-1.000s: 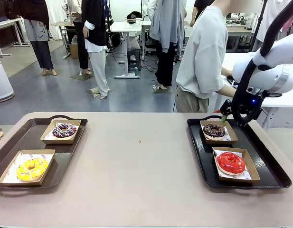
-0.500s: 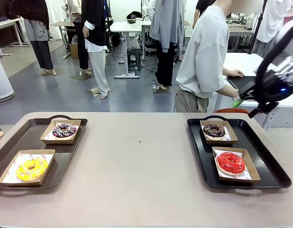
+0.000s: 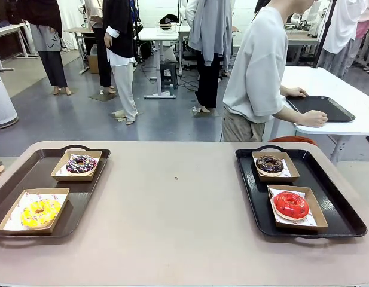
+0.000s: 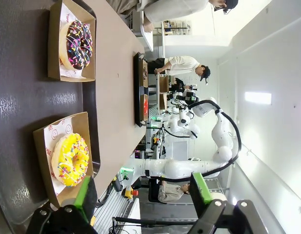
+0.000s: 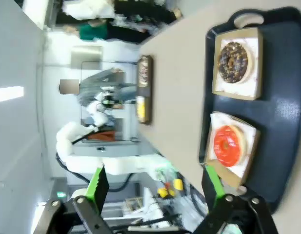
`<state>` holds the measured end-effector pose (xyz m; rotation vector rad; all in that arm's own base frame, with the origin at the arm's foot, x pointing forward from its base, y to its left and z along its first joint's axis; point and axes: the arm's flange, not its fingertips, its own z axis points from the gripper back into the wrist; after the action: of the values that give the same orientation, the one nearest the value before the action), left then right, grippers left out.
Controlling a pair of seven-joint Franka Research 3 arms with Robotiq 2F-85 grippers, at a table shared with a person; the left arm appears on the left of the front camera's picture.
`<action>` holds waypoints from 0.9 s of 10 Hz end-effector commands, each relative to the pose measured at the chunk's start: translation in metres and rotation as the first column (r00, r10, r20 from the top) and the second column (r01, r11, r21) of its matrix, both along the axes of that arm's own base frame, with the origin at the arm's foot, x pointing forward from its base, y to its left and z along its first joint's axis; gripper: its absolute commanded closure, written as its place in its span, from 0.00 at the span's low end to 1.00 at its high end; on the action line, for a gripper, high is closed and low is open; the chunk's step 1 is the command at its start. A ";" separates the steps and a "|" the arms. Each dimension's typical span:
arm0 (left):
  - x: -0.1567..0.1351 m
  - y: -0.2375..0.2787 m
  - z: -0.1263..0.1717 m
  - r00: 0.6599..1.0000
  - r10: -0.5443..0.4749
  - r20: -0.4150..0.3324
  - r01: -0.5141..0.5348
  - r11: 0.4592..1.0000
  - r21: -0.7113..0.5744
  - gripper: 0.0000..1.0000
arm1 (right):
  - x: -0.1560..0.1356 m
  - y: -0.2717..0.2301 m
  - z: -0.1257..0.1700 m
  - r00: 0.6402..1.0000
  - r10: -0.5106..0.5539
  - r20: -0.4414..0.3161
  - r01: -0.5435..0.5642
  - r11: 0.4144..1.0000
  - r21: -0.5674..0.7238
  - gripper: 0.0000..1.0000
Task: Individually package the donuts and arrange them on the tray.
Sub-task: Place the picked Paper togo box on the Handle tray.
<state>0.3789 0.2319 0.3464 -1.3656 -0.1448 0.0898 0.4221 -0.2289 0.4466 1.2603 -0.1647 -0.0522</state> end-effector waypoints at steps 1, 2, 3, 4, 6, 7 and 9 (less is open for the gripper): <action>0.000 0.001 0.002 1.000 -0.011 0.005 0.011 1.000 -0.002 0.00 | 0.018 -0.026 -0.034 1.000 -0.009 -0.004 0.010 0.991 0.135 0.00; 0.000 0.001 0.002 1.000 -0.011 0.005 0.011 1.000 -0.002 0.00 | 0.015 -0.038 -0.052 1.000 0.005 -0.008 -0.004 0.987 0.164 0.00; 0.000 0.001 0.002 1.000 -0.011 0.005 0.011 1.000 -0.002 0.00 | 0.013 -0.044 -0.065 1.000 0.007 -0.008 -0.005 0.984 0.177 0.00; 0.000 0.001 0.002 1.000 -0.011 0.005 0.011 1.000 -0.002 0.00 | 0.012 -0.047 -0.075 1.000 0.004 -0.005 -0.003 0.984 0.181 0.00; 0.000 0.001 0.002 1.000 -0.011 0.005 0.011 1.000 -0.002 0.00 | 0.005 -0.042 -0.080 0.999 -0.012 -0.038 0.018 0.986 0.166 0.00; 0.000 0.001 0.002 1.000 -0.011 0.005 0.011 1.000 -0.002 0.00 | 0.005 -0.042 -0.080 0.999 -0.012 -0.038 0.018 0.986 0.166 0.00; 0.000 0.001 0.002 1.000 -0.011 0.005 0.011 1.000 -0.002 0.00 | 0.005 -0.042 -0.080 0.999 -0.012 -0.038 0.018 0.986 0.166 0.00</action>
<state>0.3792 0.2320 0.3466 -1.3657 -0.1445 0.0890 0.4291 -0.2737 0.3633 1.4270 -0.1474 -0.0864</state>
